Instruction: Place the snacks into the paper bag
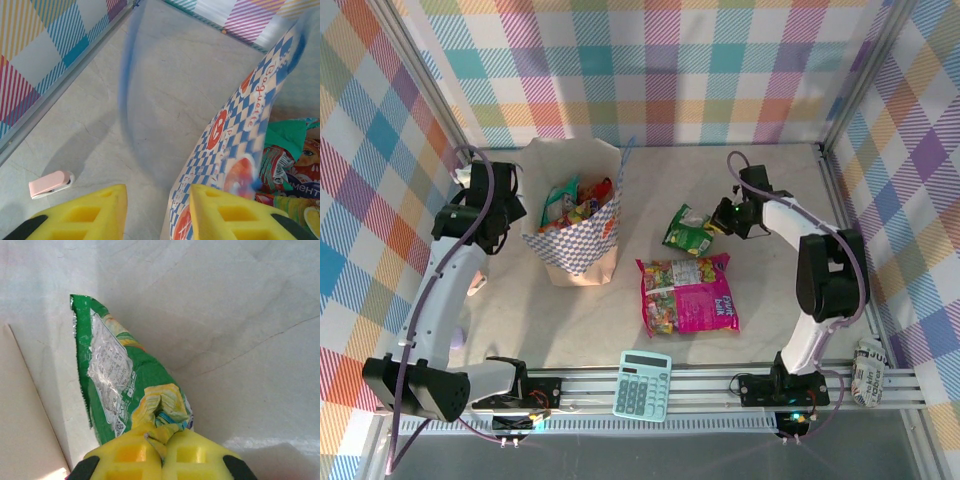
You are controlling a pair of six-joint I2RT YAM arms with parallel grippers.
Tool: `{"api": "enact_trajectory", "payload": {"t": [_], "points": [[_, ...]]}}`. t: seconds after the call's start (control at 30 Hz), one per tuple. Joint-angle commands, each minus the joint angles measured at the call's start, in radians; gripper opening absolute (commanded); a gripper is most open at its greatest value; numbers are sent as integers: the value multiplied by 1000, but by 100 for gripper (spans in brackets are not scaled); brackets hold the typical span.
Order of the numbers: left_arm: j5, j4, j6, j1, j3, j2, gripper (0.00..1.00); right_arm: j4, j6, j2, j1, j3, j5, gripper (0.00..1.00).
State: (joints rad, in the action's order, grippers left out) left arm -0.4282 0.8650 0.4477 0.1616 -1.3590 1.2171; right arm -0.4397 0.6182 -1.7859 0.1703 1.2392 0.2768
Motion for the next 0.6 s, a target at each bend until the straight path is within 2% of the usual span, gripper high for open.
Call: {"api": "enact_trajectory", "payload": {"t": [0.0,0.3,0.57], "points": [[0,18,-17,10,-1,-27,38,-34,-21,62,1,45,-4,0],[47,-14,-19,10,-18,-6,40,-111,-35,163,1,102,-8,0],[169,-70,-54,10,-25,-5,51,-181,-40,272,3,163,-50,0]]}}
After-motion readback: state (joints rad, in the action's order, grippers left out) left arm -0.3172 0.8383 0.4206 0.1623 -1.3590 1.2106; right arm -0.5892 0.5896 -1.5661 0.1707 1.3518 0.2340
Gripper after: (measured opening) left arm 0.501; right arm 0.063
